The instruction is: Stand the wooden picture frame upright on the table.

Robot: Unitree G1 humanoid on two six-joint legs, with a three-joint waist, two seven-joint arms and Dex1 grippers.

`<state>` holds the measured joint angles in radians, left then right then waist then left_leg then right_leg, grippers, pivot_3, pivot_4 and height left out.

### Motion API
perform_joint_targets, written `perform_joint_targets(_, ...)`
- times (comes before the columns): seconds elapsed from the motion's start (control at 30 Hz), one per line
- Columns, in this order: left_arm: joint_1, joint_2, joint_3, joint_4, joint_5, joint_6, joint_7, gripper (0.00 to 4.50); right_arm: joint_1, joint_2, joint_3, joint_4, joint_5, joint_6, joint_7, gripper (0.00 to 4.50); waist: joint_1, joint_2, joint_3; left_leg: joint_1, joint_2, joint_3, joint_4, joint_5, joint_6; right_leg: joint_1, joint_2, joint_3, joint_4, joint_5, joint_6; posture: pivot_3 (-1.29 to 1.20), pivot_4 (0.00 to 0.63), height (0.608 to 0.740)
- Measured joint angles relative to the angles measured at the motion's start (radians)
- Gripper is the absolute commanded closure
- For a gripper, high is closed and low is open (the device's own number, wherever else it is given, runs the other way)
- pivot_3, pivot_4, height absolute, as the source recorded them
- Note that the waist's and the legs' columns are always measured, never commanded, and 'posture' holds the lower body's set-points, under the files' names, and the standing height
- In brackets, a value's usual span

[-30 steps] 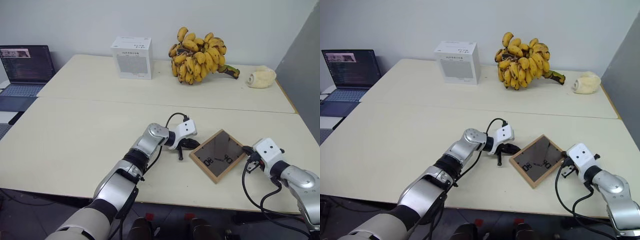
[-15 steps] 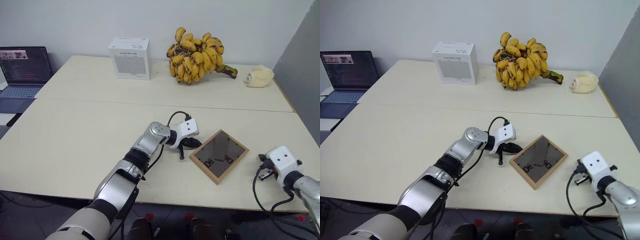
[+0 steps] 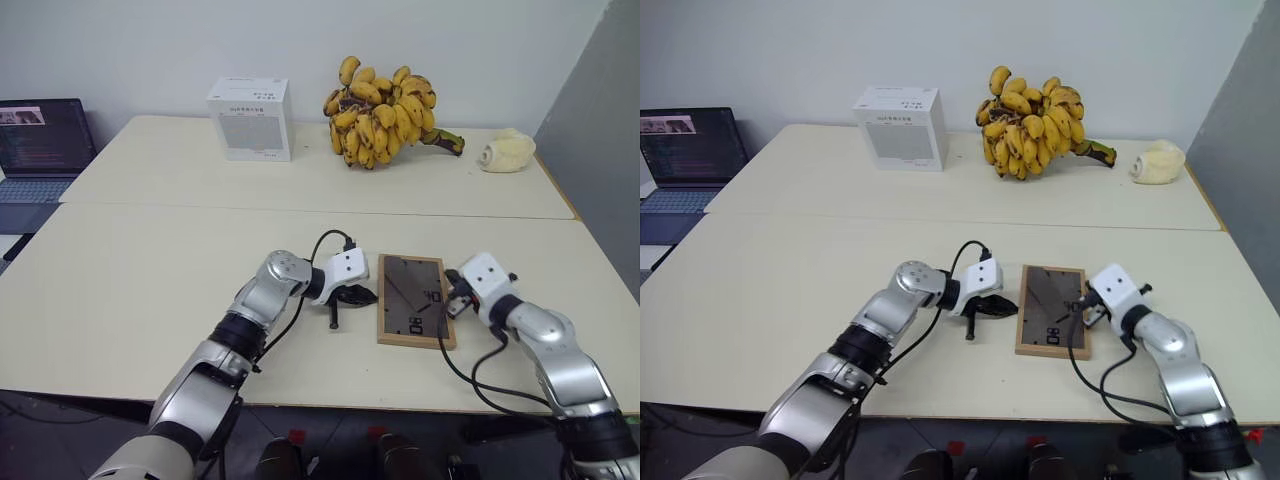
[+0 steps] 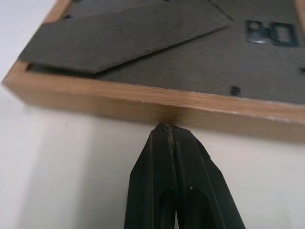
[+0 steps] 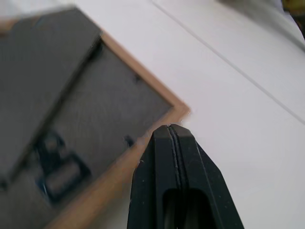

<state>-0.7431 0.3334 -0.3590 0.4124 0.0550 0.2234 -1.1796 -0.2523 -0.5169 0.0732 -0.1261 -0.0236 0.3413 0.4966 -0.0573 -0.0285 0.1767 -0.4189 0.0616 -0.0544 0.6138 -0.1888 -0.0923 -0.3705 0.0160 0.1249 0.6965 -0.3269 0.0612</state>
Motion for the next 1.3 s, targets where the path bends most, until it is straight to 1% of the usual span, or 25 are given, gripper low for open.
perform_joint_targets(0.17, 0.071, 0.099, 0.048, -0.128, -0.021, 0.074, 0.011, 4.44, -0.062, 0.025, 0.065, 0.065, -0.015, -0.032, 0.024, 4.5, 0.003, 0.0, 0.0, 0.0, 0.0, 0.0, 0.0, 0.0, 0.0, 0.0, -0.001, 0.0, 0.0, 0.0, 0.0, 0.0, 0.15, 0.74)
perform_joint_targets(0.3, 0.119, 0.126, 0.076, -0.207, -0.044, 0.133, 0.04, 4.44, -0.076, 0.012, 0.068, 0.093, -0.03, -0.065, 0.04, 4.5, 0.009, 0.0, 0.0, 0.0, 0.0, 0.0, 0.0, 0.0, 0.0, 0.0, -0.001, 0.0, 0.0, 0.0, 0.0, 0.0, 0.15, 0.74)
perform_joint_targets(0.43, 0.148, 0.145, 0.13, -0.338, -0.121, 0.246, 0.057, 4.44, -0.08, -0.074, 0.058, 0.08, -0.039, -0.088, 0.078, 4.5, 0.007, 0.0, 0.0, 0.0, 0.0, 0.0, 0.0, 0.0, 0.0, 0.0, 0.0, 0.0, 0.0, 0.0, 0.0, 0.0, 0.15, 0.74)
perform_joint_targets(0.6, 0.152, 0.16, 0.198, -0.467, -0.236, 0.47, 0.08, 4.44, -0.078, -0.171, -0.022, -0.05, -0.024, -0.05, 0.13, 4.5, 0.003, 0.001, 0.001, 0.0, 0.001, 0.0, 0.0, 0.0, 0.0, 0.0, 0.0, 0.0, 0.0, 0.0, 0.0, 0.0, 0.15, 0.74)
perform_joint_targets(0.7, 0.168, 0.176, 0.217, -0.518, -0.303, 0.608, 0.096, 4.44, -0.011, -0.199, -0.061, -0.091, -0.015, -0.037, 0.143, 4.5, 0.003, 0.0, 0.001, 0.0, 0.001, -0.001, 0.0, 0.0, 0.0, 0.0, 0.0, -0.001, 0.0, 0.0, 0.0, 0.0, 0.15, 0.74)
perform_joint_targets(0.83, 0.174, 0.191, 0.248, -0.547, -0.396, 0.803, 0.125, 4.44, 0.129, -0.176, -0.043, -0.096, -0.016, -0.028, 0.149, 4.5, 0.002, 0.0, 0.001, 0.0, 0.001, -0.001, 0.0, 0.0, 0.0, 0.0, 0.0, -0.001, 0.001, -0.001, 0.0, 0.0, 0.15, 0.74)
perform_joint_targets(0.9, 0.174, 0.193, 0.276, -0.555, -0.435, 0.889, 0.151, 4.44, 0.165, -0.154, -0.026, -0.096, -0.021, -0.027, 0.14, 4.5, 0.0, 0.0, 0.001, 0.0, 0.001, 0.0, 0.001, 0.0, 0.0, 0.0, 0.0, 0.0, 0.001, -0.001, 0.001, 0.0, 0.15, 0.74)
perform_joint_targets(1.07, 0.154, 0.179, 0.331, -0.558, -0.514, 1.062, 0.232, 4.44, 0.18, -0.109, -0.001, -0.096, -0.039, -0.028, 0.11, 4.5, -0.004, 0.0, 0.001, 0.001, 0.001, 0.0, 0.001, 0.0, 0.0, 0.0, 0.0, 0.0, 0.001, -0.003, 0.004, 0.0, 0.15, 0.74)
perform_joint_targets(1.17, 0.114, 0.146, 0.376, -0.523, -0.554, 1.171, 0.295, 4.44, 0.149, -0.069, 0.038, -0.093, -0.057, -0.023, 0.1, 4.5, -0.004, 0.0, 0.001, 0.001, 0.001, 0.0, 0.001, 0.0, 0.0, 0.0, 0.0, 0.0, 0.001, -0.003, 0.004, 0.0, 0.15, 0.74)
perform_joint_targets(1.3, 0.093, 0.122, 0.414, -0.481, -0.589, 1.278, 0.327, 4.44, 0.115, -0.062, 0.064, -0.08, -0.073, -0.024, 0.098, 4.5, -0.002, 0.0, 0.001, 0.001, 0.001, 0.0, 0.001, 0.0, 0.0, 0.0, 0.0, 0.0, 0.001, -0.002, 0.003, 0.0, 0.15, 0.74)
